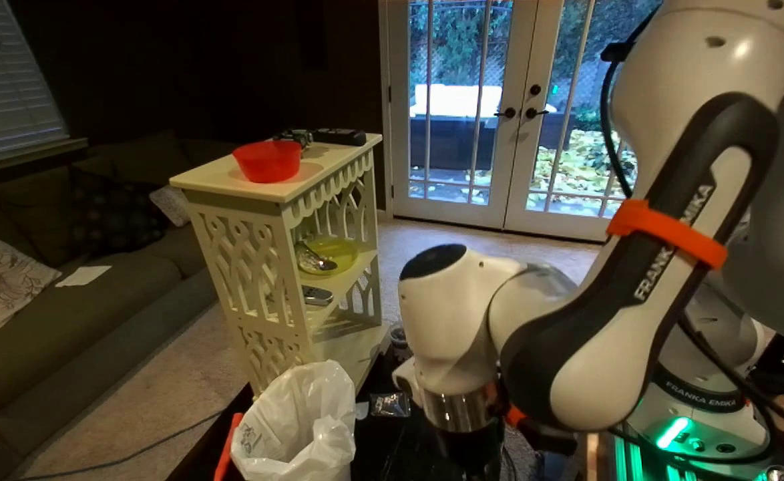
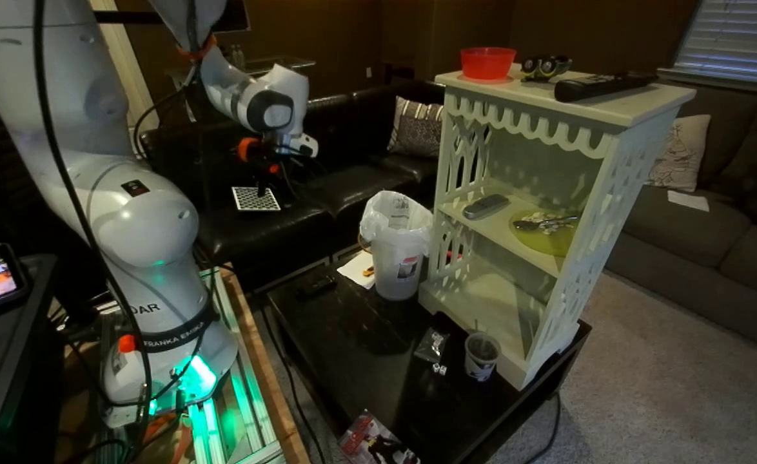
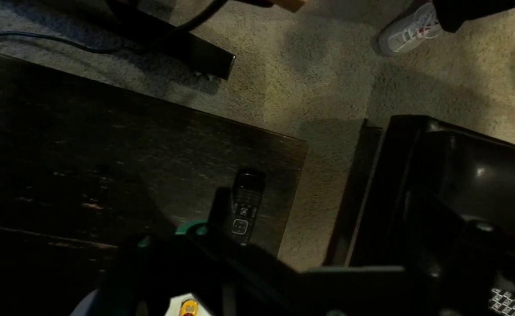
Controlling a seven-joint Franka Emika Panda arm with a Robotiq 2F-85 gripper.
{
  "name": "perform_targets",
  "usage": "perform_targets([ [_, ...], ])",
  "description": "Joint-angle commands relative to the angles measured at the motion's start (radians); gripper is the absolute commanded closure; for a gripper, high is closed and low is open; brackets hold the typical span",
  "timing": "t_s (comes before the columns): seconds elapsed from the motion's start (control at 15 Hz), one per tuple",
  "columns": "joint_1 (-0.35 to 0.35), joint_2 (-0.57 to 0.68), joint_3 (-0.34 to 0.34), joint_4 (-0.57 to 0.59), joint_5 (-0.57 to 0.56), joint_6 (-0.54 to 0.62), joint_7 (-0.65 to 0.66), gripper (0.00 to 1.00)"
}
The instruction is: Pick up the remote, then place it next to the yellow plate
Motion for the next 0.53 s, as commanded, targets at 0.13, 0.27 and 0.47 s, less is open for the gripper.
perform_targets([
  [0.13,0.007,0.185,0.045,0.033,-0.02,0.073,-0.012,0.0],
  [0.27,0.01,0.252,0.05,0.064,-0.034,0.079,-0.01,0.0],
  [0.47,0.029,0.28,0.041,0.052,-0.034,0.204,0.027,0.0],
])
